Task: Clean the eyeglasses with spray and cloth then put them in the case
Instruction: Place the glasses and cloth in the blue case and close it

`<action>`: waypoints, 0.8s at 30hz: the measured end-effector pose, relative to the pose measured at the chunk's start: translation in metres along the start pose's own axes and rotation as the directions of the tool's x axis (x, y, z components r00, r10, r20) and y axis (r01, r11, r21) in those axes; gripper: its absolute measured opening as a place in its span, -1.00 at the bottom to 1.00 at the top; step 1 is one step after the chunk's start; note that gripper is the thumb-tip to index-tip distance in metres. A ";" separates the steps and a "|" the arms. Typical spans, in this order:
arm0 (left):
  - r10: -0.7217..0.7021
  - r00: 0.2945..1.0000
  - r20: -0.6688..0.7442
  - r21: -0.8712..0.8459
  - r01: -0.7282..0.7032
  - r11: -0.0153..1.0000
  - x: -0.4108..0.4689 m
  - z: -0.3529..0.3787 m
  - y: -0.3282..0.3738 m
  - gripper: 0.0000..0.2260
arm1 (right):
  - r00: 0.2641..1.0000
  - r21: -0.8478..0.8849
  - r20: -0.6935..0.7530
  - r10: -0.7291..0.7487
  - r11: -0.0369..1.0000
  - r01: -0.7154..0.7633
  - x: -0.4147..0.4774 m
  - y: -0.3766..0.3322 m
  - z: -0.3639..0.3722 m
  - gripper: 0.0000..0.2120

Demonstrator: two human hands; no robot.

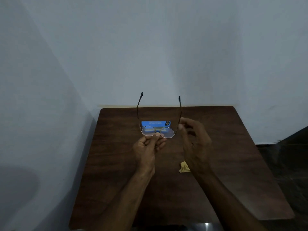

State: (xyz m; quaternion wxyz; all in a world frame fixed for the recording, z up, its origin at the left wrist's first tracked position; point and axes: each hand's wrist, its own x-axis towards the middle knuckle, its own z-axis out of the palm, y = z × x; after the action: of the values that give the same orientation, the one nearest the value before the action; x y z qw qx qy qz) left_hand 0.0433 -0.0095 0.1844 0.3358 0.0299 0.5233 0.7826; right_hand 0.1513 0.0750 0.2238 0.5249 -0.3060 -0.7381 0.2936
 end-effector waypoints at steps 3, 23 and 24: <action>0.013 1.000 0.005 -0.011 -0.013 1.000 -0.004 0.002 0.005 -0.89 | 0.997 -0.023 0.038 -0.068 0.997 0.069 0.008 -0.002 0.005 -0.82; 0.061 0.996 0.068 0.007 -0.061 0.998 -0.016 0.002 0.018 -0.89 | 0.850 -0.213 0.406 -0.336 0.869 0.446 0.031 -0.034 0.009 -0.83; 0.054 0.996 0.071 0.003 -0.055 0.998 -0.016 0.002 0.019 -0.92 | 0.853 -0.206 0.362 -0.376 0.860 0.467 0.037 -0.045 0.010 -0.82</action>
State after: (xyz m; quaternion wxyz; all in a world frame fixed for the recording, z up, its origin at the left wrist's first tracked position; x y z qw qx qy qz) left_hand 0.0470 -0.0206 0.2058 0.3326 0.0726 0.5120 0.7887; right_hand 0.1260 0.0734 0.2770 0.4044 -0.1578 -0.8948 0.1042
